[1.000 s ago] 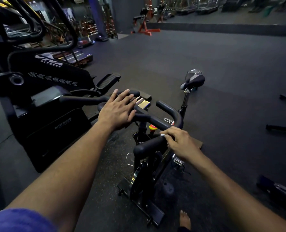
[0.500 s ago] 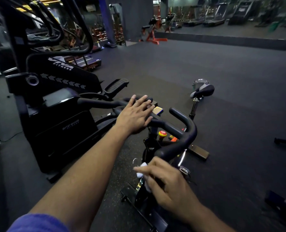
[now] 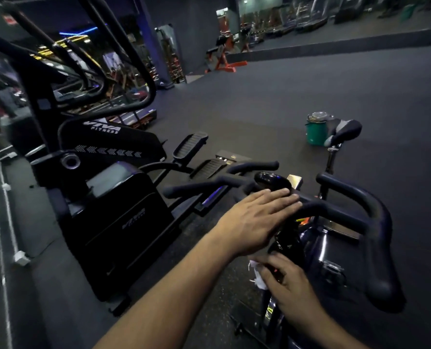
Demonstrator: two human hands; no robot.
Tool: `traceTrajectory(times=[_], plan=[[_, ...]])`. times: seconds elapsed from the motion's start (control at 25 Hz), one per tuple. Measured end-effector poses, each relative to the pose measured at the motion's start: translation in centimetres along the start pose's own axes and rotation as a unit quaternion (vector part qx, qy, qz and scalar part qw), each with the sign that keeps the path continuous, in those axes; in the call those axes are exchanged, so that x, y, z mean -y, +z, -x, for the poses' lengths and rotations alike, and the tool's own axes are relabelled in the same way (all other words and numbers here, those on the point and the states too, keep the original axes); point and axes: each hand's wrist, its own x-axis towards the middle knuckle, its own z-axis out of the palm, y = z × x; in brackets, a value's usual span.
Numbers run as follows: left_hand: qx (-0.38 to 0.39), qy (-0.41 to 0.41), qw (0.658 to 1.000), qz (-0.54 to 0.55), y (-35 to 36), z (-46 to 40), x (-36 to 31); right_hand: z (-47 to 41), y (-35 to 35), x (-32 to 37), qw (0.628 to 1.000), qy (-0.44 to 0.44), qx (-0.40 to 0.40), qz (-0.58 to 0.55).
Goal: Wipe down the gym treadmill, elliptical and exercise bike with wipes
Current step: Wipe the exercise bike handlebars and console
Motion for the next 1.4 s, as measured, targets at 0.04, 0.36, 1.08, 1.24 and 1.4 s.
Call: traceTrajectory(times=[0.04, 0.36, 1.08, 1.24, 1.4], plan=[[-0.006, 0.008, 1.000, -0.005, 0.3, 0.0, 0.3, -0.8, 0.4, -0.1, 1.000, 0.022, -0.006, 0.002], [-0.090, 0.046, 0.995, -0.017, 2.0, -0.6, 0.3, 1.7, -1.0, -2.0, 0.932, 0.193, -0.264, -0.154], [0.072, 0.003, 0.990, -0.118, 1.0, -7.9, -2.3, 1.8, -17.1, -8.9, 0.792, 0.290, -0.443, -0.305], [0.076, -0.018, 0.989, -0.129, 2.3, -8.8, -2.8, -4.6, -18.6, -10.4, 0.839, 0.291, -0.326, -0.324], [0.103, -0.036, 0.985, -0.136, 2.6, -8.9, -3.0, -5.5, -14.5, -9.4, 0.877, 0.263, -0.253, -0.312]])
